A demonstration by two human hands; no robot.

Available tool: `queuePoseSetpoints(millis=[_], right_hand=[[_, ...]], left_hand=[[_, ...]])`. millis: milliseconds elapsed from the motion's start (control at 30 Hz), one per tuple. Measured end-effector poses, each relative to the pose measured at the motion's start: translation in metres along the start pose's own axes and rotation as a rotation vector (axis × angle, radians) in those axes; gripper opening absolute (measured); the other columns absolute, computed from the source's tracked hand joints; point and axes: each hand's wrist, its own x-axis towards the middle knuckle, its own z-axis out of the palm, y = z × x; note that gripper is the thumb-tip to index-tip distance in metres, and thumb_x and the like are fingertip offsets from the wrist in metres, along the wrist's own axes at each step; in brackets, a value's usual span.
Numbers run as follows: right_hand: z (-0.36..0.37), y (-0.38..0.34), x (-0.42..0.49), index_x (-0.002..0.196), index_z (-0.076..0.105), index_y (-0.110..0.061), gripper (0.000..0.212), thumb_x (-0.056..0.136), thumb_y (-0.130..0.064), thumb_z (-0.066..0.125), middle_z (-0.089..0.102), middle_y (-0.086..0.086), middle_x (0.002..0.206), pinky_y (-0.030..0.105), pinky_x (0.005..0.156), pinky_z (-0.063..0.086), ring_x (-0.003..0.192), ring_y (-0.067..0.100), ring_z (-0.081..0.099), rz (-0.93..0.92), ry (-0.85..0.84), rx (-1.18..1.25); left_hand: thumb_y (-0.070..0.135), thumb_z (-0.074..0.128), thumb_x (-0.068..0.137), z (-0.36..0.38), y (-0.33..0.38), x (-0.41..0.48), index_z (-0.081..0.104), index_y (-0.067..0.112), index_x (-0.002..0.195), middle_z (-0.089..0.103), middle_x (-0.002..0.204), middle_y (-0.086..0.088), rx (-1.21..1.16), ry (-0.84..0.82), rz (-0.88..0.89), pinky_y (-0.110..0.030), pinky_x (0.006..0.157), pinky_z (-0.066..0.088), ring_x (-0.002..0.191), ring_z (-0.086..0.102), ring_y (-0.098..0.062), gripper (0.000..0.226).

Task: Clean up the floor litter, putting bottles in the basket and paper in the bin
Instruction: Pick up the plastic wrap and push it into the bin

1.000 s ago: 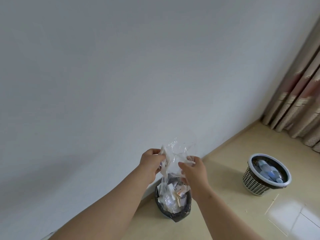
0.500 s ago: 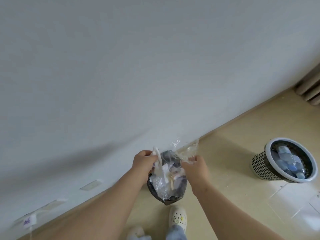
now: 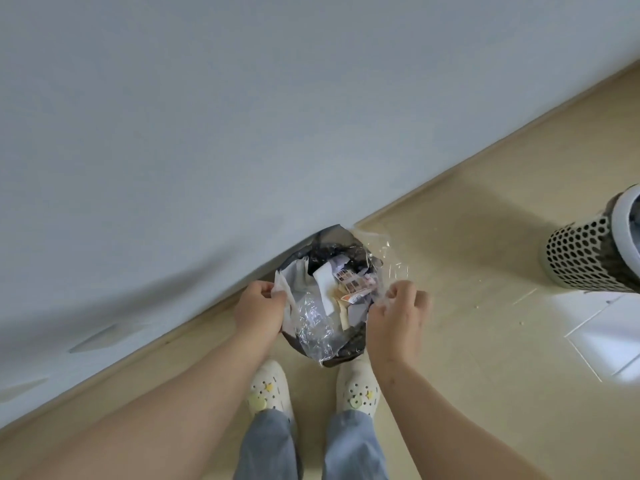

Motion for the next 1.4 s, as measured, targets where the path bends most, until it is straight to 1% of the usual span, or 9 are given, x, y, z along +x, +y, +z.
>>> queuePoseSetpoints(millis=[167, 367, 567, 800, 867, 967, 1167, 1333, 1400], right_hand=[[0.033, 0.023, 0.019, 0.096, 0.054, -0.008, 0.019, 0.085, 0.007, 0.049, 0.034, 0.000, 0.097, 0.028, 0.065, 0.037, 0.080, 0.021, 0.043, -0.091, -0.046, -0.056], [0.058, 0.035, 0.030, 0.094, 0.052, -0.006, 0.013, 0.086, 0.003, 0.050, 0.035, -0.002, 0.096, 0.028, 0.062, 0.038, 0.081, 0.025, 0.046, -0.102, -0.087, -0.054], [0.111, 0.066, 0.054, 0.099, 0.050, -0.007, 0.011, 0.091, -0.001, 0.045, 0.035, 0.000, 0.100, 0.033, 0.067, 0.044, 0.091, 0.026, 0.046, -0.128, -0.105, -0.152], [0.159, 0.116, 0.065, 0.081, 0.063, -0.010, 0.049, 0.037, -0.003, 0.083, 0.057, 0.008, 0.077, 0.034, 0.061, 0.050, 0.067, 0.027, 0.057, -0.454, -0.338, -0.659], [0.158, 0.121, 0.063, 0.105, 0.061, -0.007, 0.053, 0.056, -0.016, 0.080, 0.058, 0.013, 0.103, 0.040, 0.083, 0.049, 0.098, 0.031, 0.058, -0.451, -0.520, -0.770], [0.153, 0.134, 0.071, 0.147, 0.012, -0.005, 0.068, 0.094, -0.031, 0.044, 0.014, 0.015, 0.153, 0.045, 0.115, 0.013, 0.144, 0.034, 0.005, -0.440, -0.713, -0.953], [0.165, 0.138, 0.092, 0.151, -0.001, -0.007, 0.065, 0.101, -0.036, 0.028, -0.006, 0.014, 0.159, 0.047, 0.116, -0.002, 0.145, 0.033, -0.014, -0.382, -0.838, -1.059], [0.198, 0.142, 0.104, 0.151, 0.002, -0.009, 0.063, 0.099, -0.026, 0.032, -0.007, 0.013, 0.159, 0.046, 0.118, 0.003, 0.145, 0.032, -0.016, -0.234, -0.978, -1.056], [0.210, 0.144, 0.113, 0.151, 0.011, -0.009, 0.059, 0.099, -0.023, 0.035, 0.006, 0.011, 0.159, 0.045, 0.116, 0.010, 0.147, 0.029, -0.002, -0.194, -1.005, -1.044]], left_hand=[[0.018, 0.053, 0.090, 0.023, -0.021, 0.029, 0.050, 0.026, 0.078, 0.057, 0.083, 0.000, -0.003, -0.006, -0.037, -0.050, 0.079, 0.057, 0.080, 0.061, -0.025, 0.014], [0.016, 0.052, 0.090, 0.042, -0.029, 0.053, 0.053, 0.017, 0.093, 0.056, 0.078, -0.002, 0.019, -0.009, -0.056, -0.048, 0.075, 0.058, 0.061, 0.057, -0.020, 0.004], [0.021, 0.050, 0.090, 0.077, -0.053, 0.092, 0.052, 0.020, 0.092, 0.055, 0.079, 0.005, 0.246, -0.001, 0.130, -0.039, 0.074, 0.050, 0.081, 0.059, -0.027, 0.003], [0.012, 0.054, 0.090, 0.105, -0.110, 0.115, 0.060, 0.009, 0.105, 0.049, 0.117, 0.000, 0.605, -0.145, 0.545, -0.025, 0.074, 0.037, 0.101, 0.050, -0.017, 0.017], [0.021, 0.054, 0.086, 0.104, -0.129, 0.120, 0.064, 0.007, 0.098, 0.052, 0.126, -0.008, 0.854, -0.233, 0.758, -0.035, 0.077, 0.049, 0.111, 0.055, -0.029, 0.020], [0.052, 0.047, 0.072, 0.099, -0.143, 0.126, 0.063, 0.017, 0.104, 0.050, 0.136, -0.011, 1.185, -0.321, 0.895, -0.052, 0.089, 0.049, 0.125, 0.049, -0.037, 0.050], [0.036, 0.087, 0.044, 0.106, -0.135, 0.153, 0.068, 0.022, 0.107, 0.053, 0.136, -0.010, 1.506, -0.276, 0.911, -0.045, 0.082, 0.048, 0.112, 0.054, -0.037, 0.067], [0.020, 0.073, 0.069, 0.137, -0.146, 0.181, 0.044, 0.024, 0.134, 0.023, 0.156, -0.009, 1.595, -0.199, 0.960, -0.038, 0.090, 0.040, 0.121, 0.047, -0.032, 0.071], [0.021, 0.084, 0.046, 0.151, -0.149, 0.196, 0.058, 0.019, 0.117, 0.044, 0.144, -0.013, 1.654, -0.227, 0.918, -0.035, 0.079, 0.045, 0.100, 0.060, -0.032, 0.076]])
